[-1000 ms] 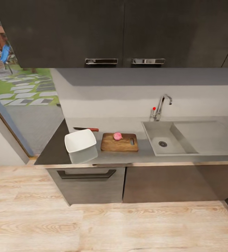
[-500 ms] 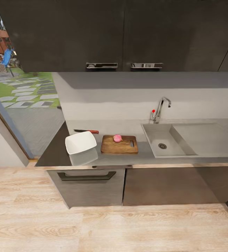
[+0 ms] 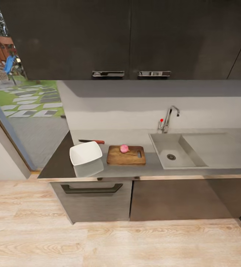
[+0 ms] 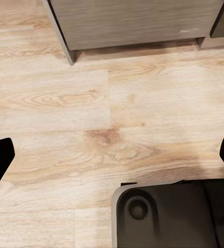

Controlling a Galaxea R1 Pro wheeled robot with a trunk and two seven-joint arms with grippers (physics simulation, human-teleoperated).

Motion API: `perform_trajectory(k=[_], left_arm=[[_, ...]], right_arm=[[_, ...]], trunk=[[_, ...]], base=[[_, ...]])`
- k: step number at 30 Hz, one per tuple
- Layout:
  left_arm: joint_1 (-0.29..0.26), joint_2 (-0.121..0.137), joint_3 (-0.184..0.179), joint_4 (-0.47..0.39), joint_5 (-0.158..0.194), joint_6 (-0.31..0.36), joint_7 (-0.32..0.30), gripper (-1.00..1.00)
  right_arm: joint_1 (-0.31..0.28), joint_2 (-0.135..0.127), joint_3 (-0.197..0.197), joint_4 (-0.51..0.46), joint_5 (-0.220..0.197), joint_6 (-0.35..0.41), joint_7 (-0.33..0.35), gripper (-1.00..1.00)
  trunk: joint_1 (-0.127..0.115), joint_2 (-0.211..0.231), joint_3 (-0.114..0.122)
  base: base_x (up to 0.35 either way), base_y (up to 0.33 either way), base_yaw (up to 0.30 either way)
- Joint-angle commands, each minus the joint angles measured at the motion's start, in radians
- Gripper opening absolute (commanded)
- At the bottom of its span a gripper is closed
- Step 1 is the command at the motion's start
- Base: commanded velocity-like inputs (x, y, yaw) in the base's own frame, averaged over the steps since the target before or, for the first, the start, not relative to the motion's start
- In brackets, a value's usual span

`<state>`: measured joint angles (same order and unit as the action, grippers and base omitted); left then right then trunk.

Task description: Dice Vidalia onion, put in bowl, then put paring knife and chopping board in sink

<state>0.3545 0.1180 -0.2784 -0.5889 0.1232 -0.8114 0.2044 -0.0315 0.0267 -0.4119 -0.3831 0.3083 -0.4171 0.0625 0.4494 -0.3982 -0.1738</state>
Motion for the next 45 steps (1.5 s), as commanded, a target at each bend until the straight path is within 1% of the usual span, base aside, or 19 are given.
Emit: perform_trajectory(k=[1, 14, 24, 38, 45], left_arm=[[0.0, 0.002, -0.008, -0.002, 0.01, -0.002, 0.004, 1.0], [0.0, 0.002, -0.008, -0.002, 0.01, -0.002, 0.004, 1.0], [0.0, 0.002, -0.008, -0.002, 0.01, -0.002, 0.004, 1.0], [0.0, 0.002, -0.008, -0.002, 0.01, -0.002, 0.003, 1.0], [0.0, 0.002, -0.008, -0.002, 0.01, -0.002, 0.003, 1.0]], right_arm=[[-0.001, 0.001, -0.008, 0.0, 0.005, -0.003, 0.007, 1.0], [-0.001, 0.001, -0.008, 0.0, 0.005, -0.003, 0.007, 1.0], [-0.001, 0.001, -0.008, 0.0, 0.005, -0.003, 0.007, 1.0], [-0.001, 0.001, -0.008, 0.0, 0.005, -0.003, 0.007, 1.0], [-0.001, 0.001, -0.008, 0.0, 0.005, -0.003, 0.007, 1.0]], trunk=[[0.001, -0.002, 0.0], [0.001, -0.002, 0.02], [0.001, -0.002, 0.036], [0.001, -0.002, 0.058], [0.001, -0.002, 0.069]], base=[[0.0, 0.0, 0.0], [0.0, 0.003, 0.0], [0.0, 0.12, 0.0], [0.0, 0.004, 0.0], [-0.188, 0.042, 0.0]])
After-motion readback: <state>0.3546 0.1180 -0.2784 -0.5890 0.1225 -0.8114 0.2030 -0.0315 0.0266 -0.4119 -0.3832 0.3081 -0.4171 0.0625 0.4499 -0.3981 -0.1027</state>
